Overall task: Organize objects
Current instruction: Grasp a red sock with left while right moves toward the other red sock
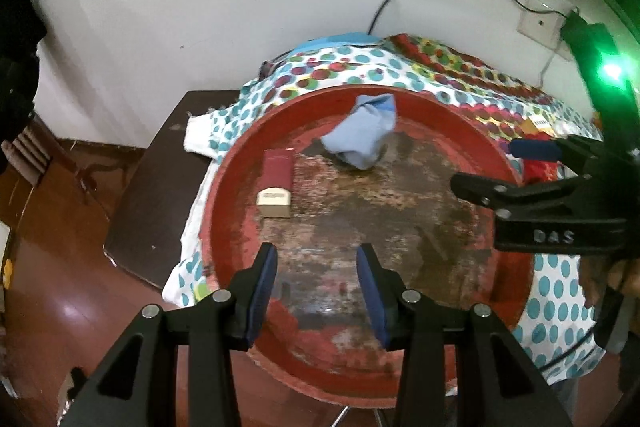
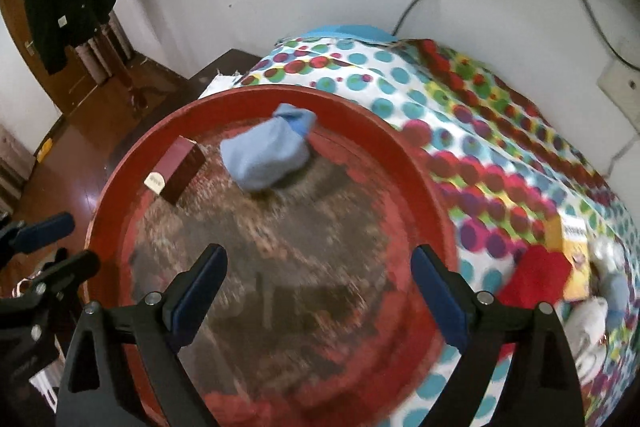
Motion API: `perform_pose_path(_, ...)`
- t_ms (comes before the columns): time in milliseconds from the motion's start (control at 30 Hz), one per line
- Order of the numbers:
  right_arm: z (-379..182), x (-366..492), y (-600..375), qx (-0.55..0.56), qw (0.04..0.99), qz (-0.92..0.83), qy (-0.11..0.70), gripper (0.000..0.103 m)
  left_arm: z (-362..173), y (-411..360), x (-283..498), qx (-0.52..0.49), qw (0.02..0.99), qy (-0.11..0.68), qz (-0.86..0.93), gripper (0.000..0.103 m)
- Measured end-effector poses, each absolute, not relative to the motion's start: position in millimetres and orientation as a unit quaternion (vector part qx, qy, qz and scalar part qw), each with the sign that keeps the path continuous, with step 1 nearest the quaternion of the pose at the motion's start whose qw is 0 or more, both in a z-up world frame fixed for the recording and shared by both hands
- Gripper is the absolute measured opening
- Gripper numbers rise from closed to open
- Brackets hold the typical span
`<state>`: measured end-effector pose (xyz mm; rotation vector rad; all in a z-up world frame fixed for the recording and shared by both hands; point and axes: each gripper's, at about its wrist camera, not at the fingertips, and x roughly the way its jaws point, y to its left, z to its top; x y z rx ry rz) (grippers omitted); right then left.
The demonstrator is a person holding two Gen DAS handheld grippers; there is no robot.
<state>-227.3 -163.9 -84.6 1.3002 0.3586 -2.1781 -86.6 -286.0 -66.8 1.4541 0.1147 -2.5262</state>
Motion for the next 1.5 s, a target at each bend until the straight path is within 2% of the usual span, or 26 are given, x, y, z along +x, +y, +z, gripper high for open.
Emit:
perform_pose_path(567,-82,-182,8,0.471,0.196,-0.858,0.056,0.092,-74,-178,-105,0.505,0.017,-0.053,-0.861,0.042)
perform_pose_path(867,-106,-174,105,0.482,0.135,-0.864,0.053,0.092,-88,-129,-111,0.515,-0.023,-0.087,-0.853,0.042)
perform_pose_path(900,-110,-174,112,0.483,0.134,-0.864,0.052,0.091,-88,-125,-112,0.516,-0.026,-0.086,-0.852,0.042)
perform_pose_path(967,-119,-177,124,0.484,0.13,-0.864,0.048,0.083,-89,-118,-116,0.52,-0.035,-0.078,-0.85,0.042)
perform_pose_path(1267,-134,-195,126,0.438,0.167,-0.881,0.056,0.082,-99,-82,-157,0.549,-0.036,-0.081,-0.831,0.042)
perform_pose_path(1300,-136,-197,125,0.439,0.171,-0.88,0.063,0.081,-98,-79,-162,0.551,-0.036,-0.075,-0.83,0.042)
perform_pose_path(1367,-143,-203,124,0.444,0.19,-0.873,0.071,0.061,-96,-75,-174,0.549,-0.04,-0.06,-0.833,0.042)
perform_pose_path(1500,-145,-206,126,0.437,0.215,-0.869,0.082,0.05,-95,-65,-199,0.545,-0.029,-0.057,-0.836,0.042)
